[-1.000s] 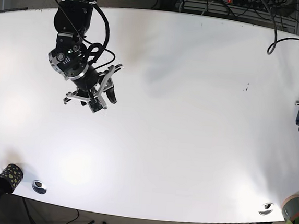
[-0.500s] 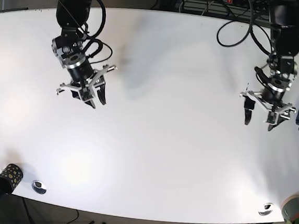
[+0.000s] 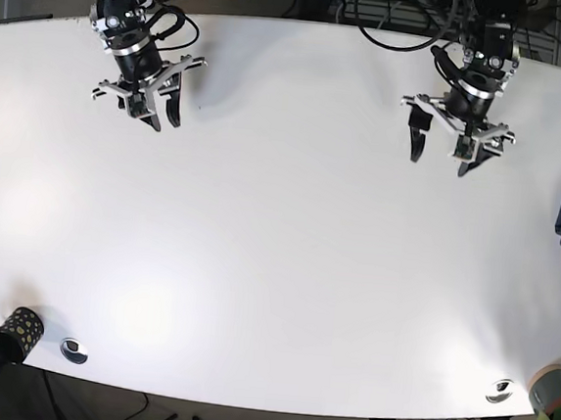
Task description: Fold the T-shirt properly
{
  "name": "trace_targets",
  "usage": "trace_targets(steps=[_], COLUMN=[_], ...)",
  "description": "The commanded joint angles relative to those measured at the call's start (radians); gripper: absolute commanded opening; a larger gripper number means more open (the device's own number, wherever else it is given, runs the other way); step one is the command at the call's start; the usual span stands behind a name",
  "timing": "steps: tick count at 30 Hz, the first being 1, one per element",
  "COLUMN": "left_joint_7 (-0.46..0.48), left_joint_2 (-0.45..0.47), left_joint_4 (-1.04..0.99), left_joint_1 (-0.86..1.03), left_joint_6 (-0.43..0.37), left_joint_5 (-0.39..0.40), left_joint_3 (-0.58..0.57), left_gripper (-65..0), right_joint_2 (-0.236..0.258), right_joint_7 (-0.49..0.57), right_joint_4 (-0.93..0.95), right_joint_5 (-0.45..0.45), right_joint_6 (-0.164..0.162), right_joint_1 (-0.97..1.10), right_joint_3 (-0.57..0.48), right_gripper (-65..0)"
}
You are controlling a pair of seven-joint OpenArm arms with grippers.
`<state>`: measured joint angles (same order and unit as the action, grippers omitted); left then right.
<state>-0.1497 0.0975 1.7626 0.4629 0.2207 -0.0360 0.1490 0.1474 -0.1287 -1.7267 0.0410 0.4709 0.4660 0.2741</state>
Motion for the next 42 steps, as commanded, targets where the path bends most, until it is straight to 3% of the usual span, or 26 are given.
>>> trace_targets(steps=[1,12,23,30,35,42], left_joint_7=[0.028,0.028,0.028,0.028,0.028,0.022], left_joint_2=[0.009,-0.052,-0.097,-0.130,-0.130,-0.129], left_joint_4=[0.066,0.214,0.207,0.188,0.150,-0.019], left_joint_1=[0.056,0.362,0.587,0.682,0.721,0.712], left_joint_6=[-0.013,-0.013,-0.013,-0.014,-0.014,-0.014], left_joint_5=[0.003,0.005,0.005,0.005,0.005,0.005], left_joint_3=[0.007,0.008,0.010,0.010,0.008,0.008], left_gripper=[-20.4,-20.6,-20.6,-20.6,-20.6,-20.6], right_joint_2=[0.008,0.005,0.024,0.039,0.060,0.074], right_joint_7=[0.039,0.045,0.059,0.059,0.053,0.059], right_joint_4=[-0.062,-0.147,-0.149,-0.161,-0.160,-0.032], right_joint_5=[-0.028,-0.031,-0.031,-0.037,-0.109,-0.120], right_joint_6=[-0.002,-0.002,-0.001,-0.001,-0.001,-0.001], right_joint_1=[0.038,0.282,0.518,0.630,0.689,0.701], right_joint_3=[0.011,0.011,0.007,0.006,0.006,0.006], right_gripper=[-47.9,-48.0,-48.2,-48.2,-48.2,-48.4])
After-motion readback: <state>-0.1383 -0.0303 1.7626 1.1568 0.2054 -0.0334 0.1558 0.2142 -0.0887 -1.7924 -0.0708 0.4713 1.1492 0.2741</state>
